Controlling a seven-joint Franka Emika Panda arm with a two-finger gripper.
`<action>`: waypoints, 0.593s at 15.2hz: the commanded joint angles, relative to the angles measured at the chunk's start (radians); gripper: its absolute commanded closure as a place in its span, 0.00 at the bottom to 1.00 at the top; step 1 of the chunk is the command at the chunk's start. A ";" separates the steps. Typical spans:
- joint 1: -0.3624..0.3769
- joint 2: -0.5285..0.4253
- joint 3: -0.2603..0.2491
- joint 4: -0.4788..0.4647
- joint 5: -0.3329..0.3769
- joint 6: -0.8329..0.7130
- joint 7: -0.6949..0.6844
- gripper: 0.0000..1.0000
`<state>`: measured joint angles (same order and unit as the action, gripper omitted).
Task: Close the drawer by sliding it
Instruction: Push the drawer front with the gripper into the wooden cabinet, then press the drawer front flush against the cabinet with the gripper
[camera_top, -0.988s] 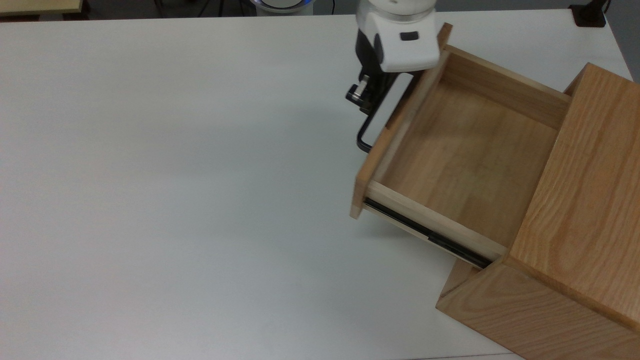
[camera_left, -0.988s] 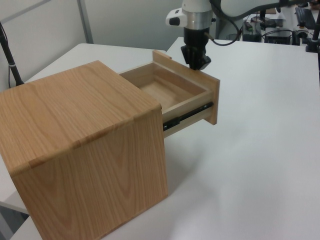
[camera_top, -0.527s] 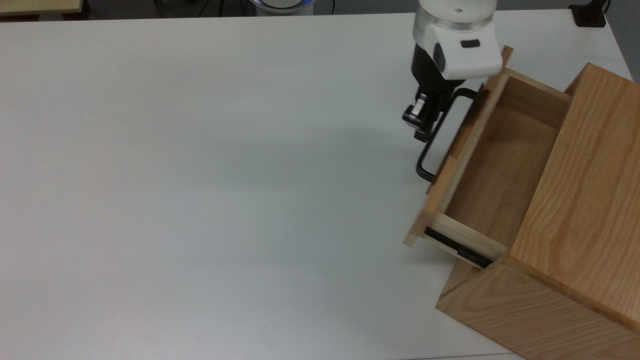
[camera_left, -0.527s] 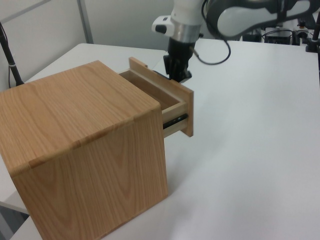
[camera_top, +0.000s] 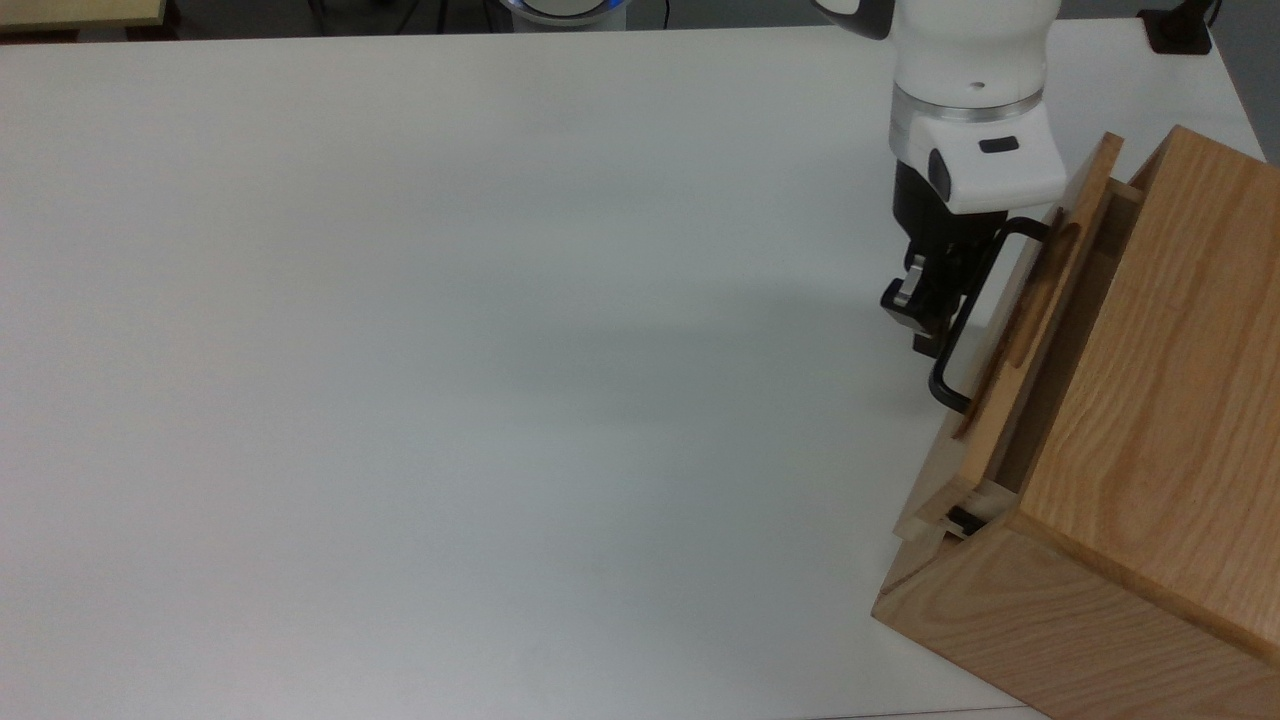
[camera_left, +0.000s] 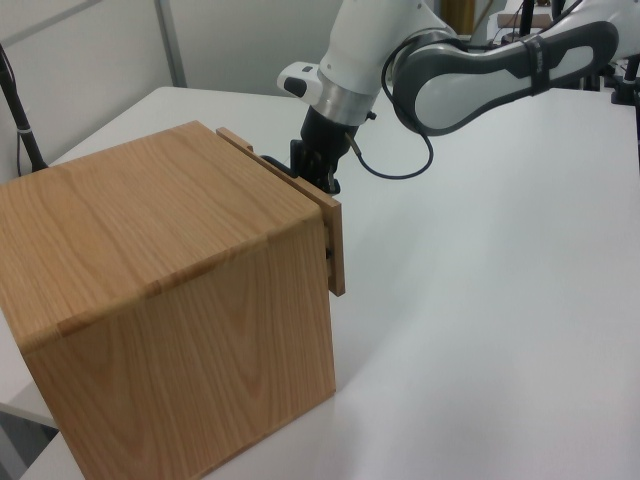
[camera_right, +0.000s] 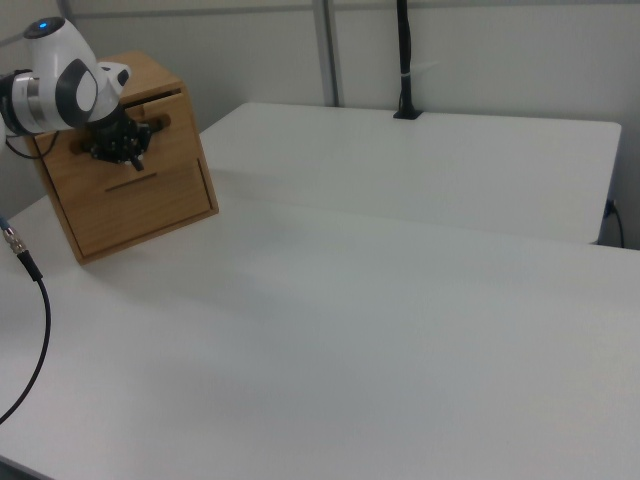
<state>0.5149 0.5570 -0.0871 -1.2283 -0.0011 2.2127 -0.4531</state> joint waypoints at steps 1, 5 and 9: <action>0.005 0.058 0.036 0.036 0.016 0.102 0.104 1.00; 0.007 0.083 0.059 0.036 0.018 0.165 0.155 1.00; 0.007 0.095 0.058 0.032 0.010 0.199 0.175 1.00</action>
<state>0.5137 0.6339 -0.0338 -1.2269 -0.0009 2.3796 -0.3039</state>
